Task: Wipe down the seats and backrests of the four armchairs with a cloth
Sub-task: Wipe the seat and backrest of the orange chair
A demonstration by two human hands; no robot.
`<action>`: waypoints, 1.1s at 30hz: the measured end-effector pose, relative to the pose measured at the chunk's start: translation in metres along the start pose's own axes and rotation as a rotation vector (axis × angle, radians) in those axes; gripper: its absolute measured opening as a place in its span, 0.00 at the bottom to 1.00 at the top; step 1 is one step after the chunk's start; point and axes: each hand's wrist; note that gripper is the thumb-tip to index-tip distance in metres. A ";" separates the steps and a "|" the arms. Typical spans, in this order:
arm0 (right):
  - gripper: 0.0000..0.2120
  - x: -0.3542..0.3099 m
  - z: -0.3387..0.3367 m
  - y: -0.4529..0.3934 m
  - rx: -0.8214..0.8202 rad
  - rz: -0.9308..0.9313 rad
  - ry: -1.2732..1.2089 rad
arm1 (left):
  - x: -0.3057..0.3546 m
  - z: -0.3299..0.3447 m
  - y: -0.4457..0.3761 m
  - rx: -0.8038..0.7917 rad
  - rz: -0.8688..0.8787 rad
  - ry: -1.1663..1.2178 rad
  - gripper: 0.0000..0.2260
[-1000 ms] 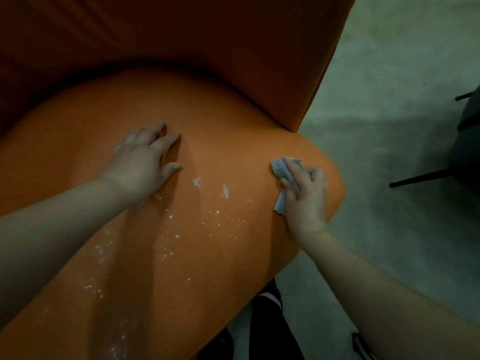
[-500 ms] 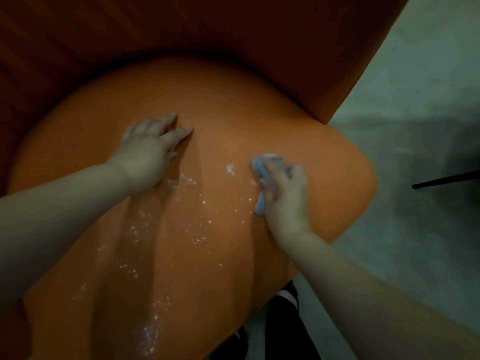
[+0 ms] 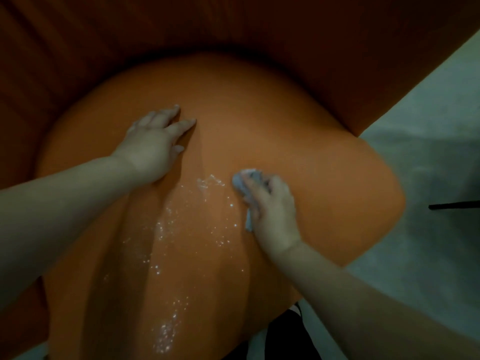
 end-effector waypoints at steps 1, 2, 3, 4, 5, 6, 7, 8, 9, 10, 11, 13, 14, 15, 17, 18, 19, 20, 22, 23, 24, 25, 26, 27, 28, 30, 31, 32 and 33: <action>0.25 -0.005 0.003 0.009 -0.034 -0.020 -0.021 | -0.001 0.000 0.002 -0.005 0.002 0.006 0.26; 0.24 -0.006 0.002 0.011 -0.059 -0.019 -0.046 | -0.003 -0.001 0.003 -0.009 0.003 0.010 0.26; 0.24 -0.007 -0.003 0.005 -0.069 -0.027 -0.061 | -0.004 -0.001 0.005 -0.013 0.005 0.016 0.27; 0.24 -0.006 -0.008 -0.005 -0.062 -0.048 -0.060 | -0.006 -0.001 0.006 -0.016 0.009 0.021 0.27; 0.23 -0.005 -0.013 -0.018 -0.039 -0.062 -0.054 | -0.009 0.000 0.007 -0.015 0.011 0.020 0.27; 0.23 -0.004 -0.016 -0.033 0.001 -0.055 -0.043 | -0.013 0.000 0.007 -0.016 0.009 0.015 0.28; 0.22 -0.003 -0.018 -0.048 0.043 -0.018 -0.029 | -0.017 0.001 0.008 -0.027 0.004 0.003 0.28; 0.22 -0.003 -0.017 -0.058 0.076 0.025 -0.014 | -0.020 0.002 0.007 -0.049 0.000 -0.020 0.29; 0.22 -0.005 -0.013 -0.060 0.086 0.045 -0.005 | -0.023 0.003 0.007 -0.080 -0.003 -0.052 0.29; 0.22 -0.011 -0.007 -0.055 0.065 0.031 -0.003 | -0.024 0.004 0.006 -0.114 -0.007 -0.078 0.29; 0.22 -0.016 -0.001 -0.043 0.014 -0.009 0.000 | -0.024 0.004 0.005 -0.141 -0.013 -0.085 0.29; 0.23 -0.025 0.010 -0.012 -0.102 -0.108 0.010 | -0.022 0.003 0.005 -0.147 -0.020 -0.060 0.30; 0.23 -0.028 0.012 0.000 -0.147 -0.137 -0.001 | -0.022 0.002 0.006 -0.130 -0.019 -0.045 0.30; 0.24 -0.029 0.011 0.004 -0.184 -0.144 -0.021 | -0.022 0.000 0.008 -0.106 -0.017 -0.028 0.29; 0.25 -0.027 0.004 -0.010 -0.180 -0.156 -0.048 | -0.025 -0.005 0.014 -0.055 -0.009 -0.003 0.29; 0.25 -0.027 0.002 -0.023 -0.140 -0.156 -0.044 | -0.030 -0.006 0.019 -0.036 -0.010 0.003 0.29; 0.24 -0.026 0.000 -0.040 -0.084 -0.139 -0.028 | -0.035 -0.007 0.024 -0.027 -0.017 0.008 0.29; 0.23 -0.025 0.000 -0.057 -0.030 -0.103 -0.011 | -0.041 -0.007 0.029 -0.031 -0.030 0.009 0.30; 0.22 -0.025 0.004 -0.073 0.011 -0.042 0.014 | -0.051 -0.004 0.040 -0.086 -0.064 -0.004 0.31; 0.22 -0.027 0.008 -0.069 -0.006 -0.055 0.030 | -0.054 -0.002 0.043 -0.138 -0.083 -0.004 0.32; 0.23 -0.029 0.013 -0.058 -0.043 -0.106 0.054 | -0.056 0.000 0.046 -0.189 -0.100 0.006 0.33; 0.24 -0.030 0.017 -0.042 -0.093 -0.175 0.072 | -0.058 0.000 0.048 -0.221 -0.112 0.024 0.33; 0.25 -0.030 0.020 -0.025 -0.146 -0.237 0.069 | -0.059 0.000 0.049 -0.230 -0.117 0.045 0.33; 0.25 -0.028 0.020 -0.013 -0.197 -0.270 0.056 | -0.060 -0.002 0.052 -0.225 -0.122 0.068 0.32; 0.24 -0.027 0.019 -0.008 -0.236 -0.285 0.040 | -0.061 -0.004 0.054 -0.209 -0.128 0.090 0.31; 0.26 -0.027 0.013 -0.015 -0.289 -0.298 0.015 | -0.064 -0.006 0.064 -0.166 -0.154 0.107 0.30; 0.26 -0.029 0.010 -0.024 -0.297 -0.315 0.011 | -0.066 -0.006 0.070 -0.144 -0.175 0.107 0.30; 0.27 -0.032 0.008 -0.034 -0.274 -0.333 0.010 | -0.068 -0.004 0.077 -0.126 -0.201 0.111 0.30; 0.27 -0.034 0.008 -0.047 -0.231 -0.319 0.010 | -0.069 -0.001 0.084 -0.114 -0.229 0.119 0.31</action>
Point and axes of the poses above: each hand's wrist, its own y-axis away from the middle knuckle, its own z-axis out of the palm, x = y × z, and after that the axes turned 7 degrees about z, right-handed
